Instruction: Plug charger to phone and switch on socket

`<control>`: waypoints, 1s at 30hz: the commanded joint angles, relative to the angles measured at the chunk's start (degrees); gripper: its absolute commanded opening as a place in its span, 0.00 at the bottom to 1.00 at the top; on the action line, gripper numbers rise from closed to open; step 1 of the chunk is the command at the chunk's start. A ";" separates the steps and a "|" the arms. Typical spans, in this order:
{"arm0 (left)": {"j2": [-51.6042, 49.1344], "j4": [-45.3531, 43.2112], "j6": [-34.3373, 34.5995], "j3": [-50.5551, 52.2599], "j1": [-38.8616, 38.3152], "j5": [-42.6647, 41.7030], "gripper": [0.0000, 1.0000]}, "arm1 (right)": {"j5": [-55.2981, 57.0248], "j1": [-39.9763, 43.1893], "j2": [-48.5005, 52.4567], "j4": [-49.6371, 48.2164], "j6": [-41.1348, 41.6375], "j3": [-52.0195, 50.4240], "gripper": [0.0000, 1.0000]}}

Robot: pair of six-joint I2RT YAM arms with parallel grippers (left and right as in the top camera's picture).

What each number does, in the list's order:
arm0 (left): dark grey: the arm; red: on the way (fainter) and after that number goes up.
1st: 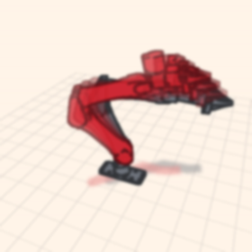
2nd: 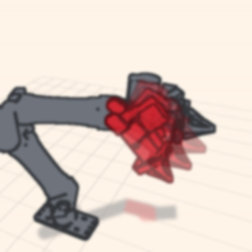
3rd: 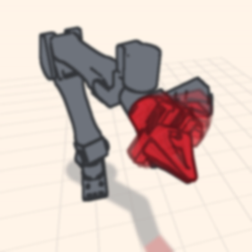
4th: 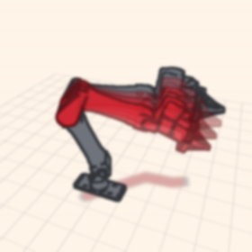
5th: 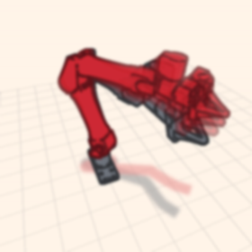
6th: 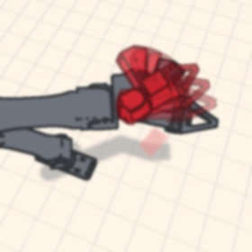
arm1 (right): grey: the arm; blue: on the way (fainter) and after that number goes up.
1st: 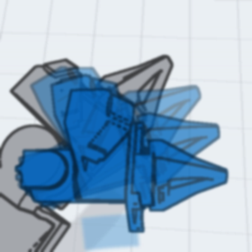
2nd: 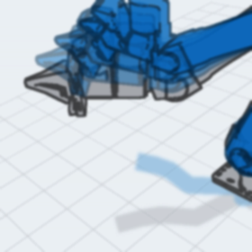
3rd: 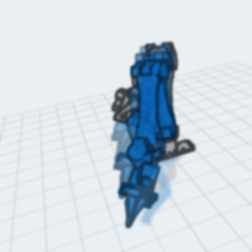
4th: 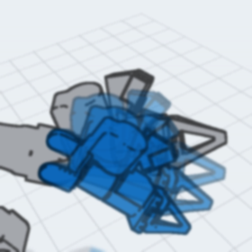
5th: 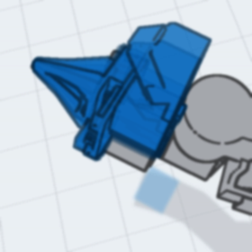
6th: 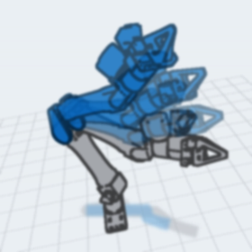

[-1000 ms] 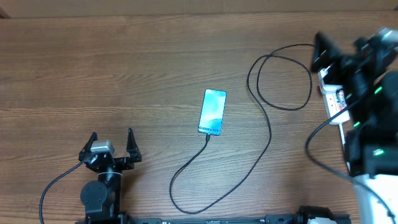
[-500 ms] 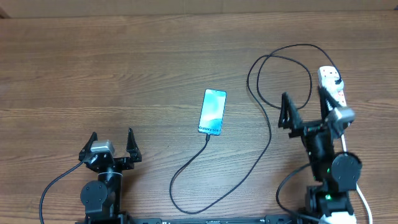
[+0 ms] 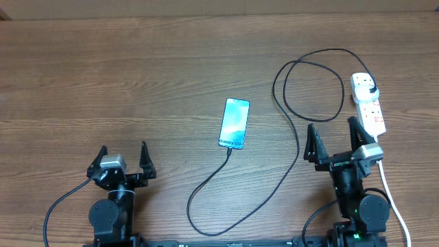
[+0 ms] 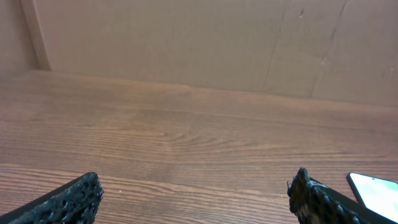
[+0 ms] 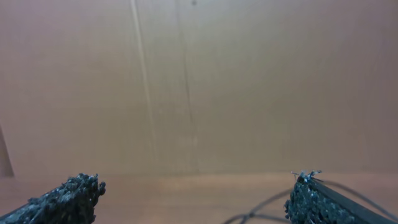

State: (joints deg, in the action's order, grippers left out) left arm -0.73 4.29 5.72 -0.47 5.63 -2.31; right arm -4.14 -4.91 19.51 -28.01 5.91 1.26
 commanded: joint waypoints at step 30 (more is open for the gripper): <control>0.52 0.09 -0.81 0.17 -0.13 -0.02 1.00 | 4.09 -0.33 -19.34 33.00 -3.34 -0.81 1.00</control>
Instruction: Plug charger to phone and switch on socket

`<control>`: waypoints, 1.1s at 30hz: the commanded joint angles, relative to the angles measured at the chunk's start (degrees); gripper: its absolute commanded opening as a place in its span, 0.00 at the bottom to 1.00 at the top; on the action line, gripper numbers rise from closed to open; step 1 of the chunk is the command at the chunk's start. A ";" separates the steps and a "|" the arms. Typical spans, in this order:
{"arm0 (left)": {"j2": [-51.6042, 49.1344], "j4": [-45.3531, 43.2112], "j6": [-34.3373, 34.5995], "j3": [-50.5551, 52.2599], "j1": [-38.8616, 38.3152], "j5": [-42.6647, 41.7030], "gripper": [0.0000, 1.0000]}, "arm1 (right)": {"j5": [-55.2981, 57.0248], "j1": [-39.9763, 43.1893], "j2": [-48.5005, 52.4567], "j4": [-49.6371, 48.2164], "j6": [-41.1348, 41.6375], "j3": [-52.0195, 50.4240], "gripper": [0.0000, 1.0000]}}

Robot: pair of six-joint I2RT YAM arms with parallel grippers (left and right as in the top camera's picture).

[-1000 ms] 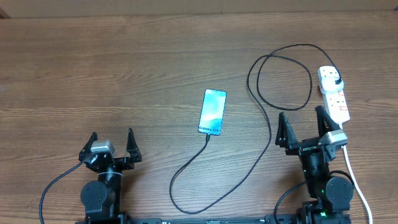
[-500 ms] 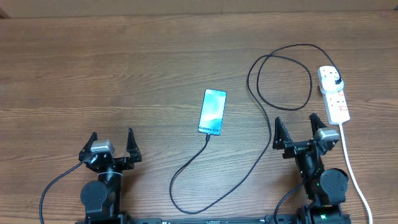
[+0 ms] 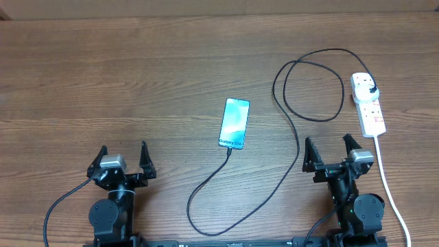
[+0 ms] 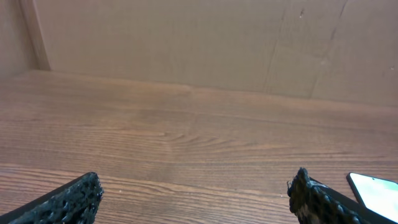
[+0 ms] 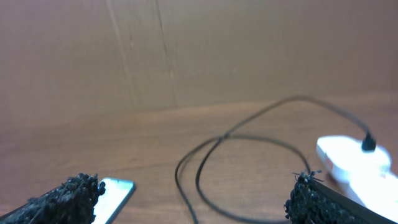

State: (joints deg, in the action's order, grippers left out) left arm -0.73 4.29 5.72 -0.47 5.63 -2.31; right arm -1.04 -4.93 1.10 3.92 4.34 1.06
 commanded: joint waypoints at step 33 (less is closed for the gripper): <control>0.52 0.09 -0.81 0.17 -0.13 -0.02 0.99 | -4.02 -0.33 -0.96 0.63 -7.87 -0.61 1.00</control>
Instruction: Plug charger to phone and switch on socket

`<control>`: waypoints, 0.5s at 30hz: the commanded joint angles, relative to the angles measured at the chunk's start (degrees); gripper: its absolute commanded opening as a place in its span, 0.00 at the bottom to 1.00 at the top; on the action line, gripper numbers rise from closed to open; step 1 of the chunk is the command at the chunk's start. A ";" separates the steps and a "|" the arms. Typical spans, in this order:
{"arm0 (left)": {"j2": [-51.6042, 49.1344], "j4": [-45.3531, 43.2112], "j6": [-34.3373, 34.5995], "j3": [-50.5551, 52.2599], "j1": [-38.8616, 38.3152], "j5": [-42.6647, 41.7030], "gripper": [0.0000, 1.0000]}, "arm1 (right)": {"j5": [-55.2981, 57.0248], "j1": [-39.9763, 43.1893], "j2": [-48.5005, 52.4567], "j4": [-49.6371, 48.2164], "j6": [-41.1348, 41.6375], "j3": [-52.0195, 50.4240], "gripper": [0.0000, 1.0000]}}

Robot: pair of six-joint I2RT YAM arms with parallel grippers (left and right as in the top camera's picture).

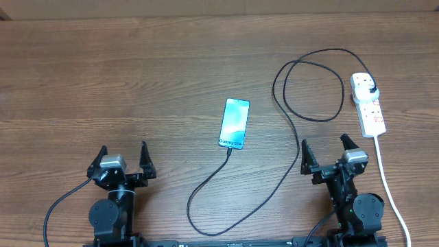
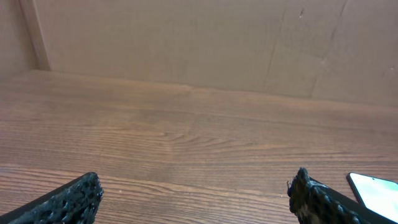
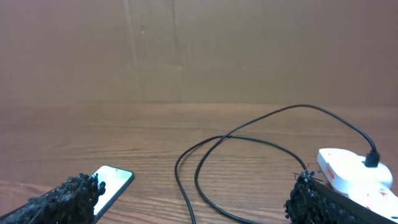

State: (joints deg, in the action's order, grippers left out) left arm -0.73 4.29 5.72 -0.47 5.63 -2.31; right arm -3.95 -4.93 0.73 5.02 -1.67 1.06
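A phone with a lit screen lies mid-table; it also shows in the right wrist view and at the edge of the left wrist view. A black cable runs from the phone's near end, loops, and ends in a plug in the white socket strip, which the right wrist view also shows. My left gripper stands open at the near left. My right gripper stands open at the near right, below the strip, with nothing between its fingers.
A brown cardboard wall backs the wooden table. The strip's white lead runs down past my right arm to the table's near edge.
My right gripper has shifted slightly left and nearer the front edge, and its view has levelled. The left arm, phone and cable have not moved.
My right gripper stood open close beside the socket strip's near end, its camera facing the wall. Then it was drawn back toward the front edge, clear of the strip. Now it rests a little further left. The left arm stayed still throughout.
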 commanded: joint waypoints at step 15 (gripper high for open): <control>0.52 0.09 -0.83 0.17 -0.13 -0.04 0.99 | -0.63 -0.31 -0.57 -0.57 -1.60 -0.61 1.00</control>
